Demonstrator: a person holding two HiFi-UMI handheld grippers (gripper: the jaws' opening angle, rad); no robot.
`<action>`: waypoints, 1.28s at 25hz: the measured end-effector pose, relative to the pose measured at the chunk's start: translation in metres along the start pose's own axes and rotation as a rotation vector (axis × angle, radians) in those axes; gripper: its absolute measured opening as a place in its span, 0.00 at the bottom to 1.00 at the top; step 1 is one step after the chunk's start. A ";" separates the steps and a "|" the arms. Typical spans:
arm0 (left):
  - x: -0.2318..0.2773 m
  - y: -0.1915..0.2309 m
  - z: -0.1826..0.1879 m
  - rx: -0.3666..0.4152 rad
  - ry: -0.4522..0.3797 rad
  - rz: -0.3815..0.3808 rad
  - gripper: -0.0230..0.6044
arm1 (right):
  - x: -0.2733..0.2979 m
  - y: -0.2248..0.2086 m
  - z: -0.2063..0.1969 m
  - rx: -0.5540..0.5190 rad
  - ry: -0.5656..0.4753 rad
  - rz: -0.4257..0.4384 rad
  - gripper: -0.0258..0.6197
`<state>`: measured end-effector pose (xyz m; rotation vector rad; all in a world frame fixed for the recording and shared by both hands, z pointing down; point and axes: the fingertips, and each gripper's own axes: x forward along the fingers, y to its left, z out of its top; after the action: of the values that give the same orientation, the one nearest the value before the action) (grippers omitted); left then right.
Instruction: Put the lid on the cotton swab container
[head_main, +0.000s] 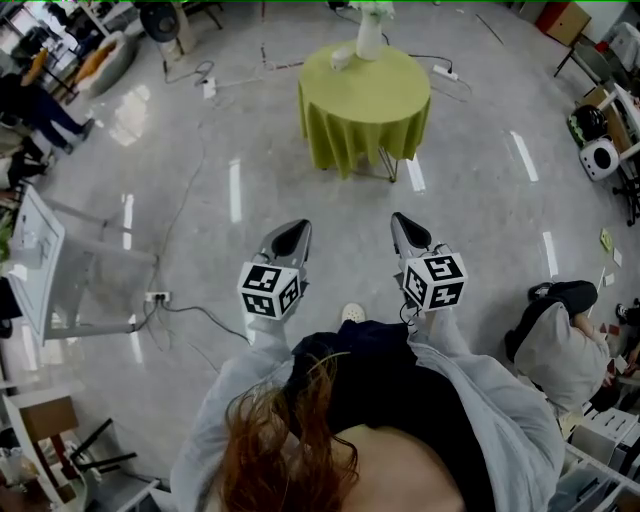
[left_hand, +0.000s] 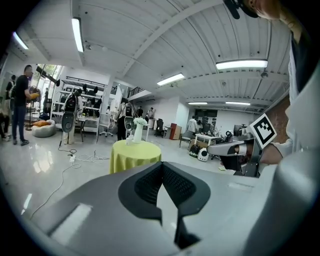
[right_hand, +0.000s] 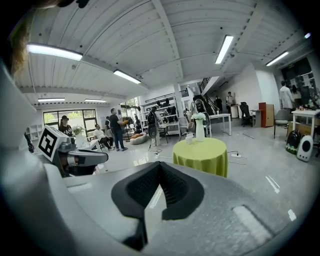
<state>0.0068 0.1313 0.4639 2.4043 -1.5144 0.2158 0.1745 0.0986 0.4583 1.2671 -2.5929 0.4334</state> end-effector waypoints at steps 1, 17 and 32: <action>0.002 0.000 0.000 -0.001 -0.002 0.002 0.07 | 0.001 -0.002 -0.001 0.002 0.000 0.001 0.04; 0.003 0.006 -0.027 -0.072 0.033 0.023 0.06 | 0.004 0.003 -0.026 0.029 0.053 0.020 0.04; 0.089 0.070 0.026 -0.082 -0.009 -0.016 0.07 | 0.094 -0.034 0.025 0.014 0.040 0.002 0.04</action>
<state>-0.0179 0.0188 0.4756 2.3554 -1.4774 0.1365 0.1437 0.0013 0.4707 1.2479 -2.5621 0.4736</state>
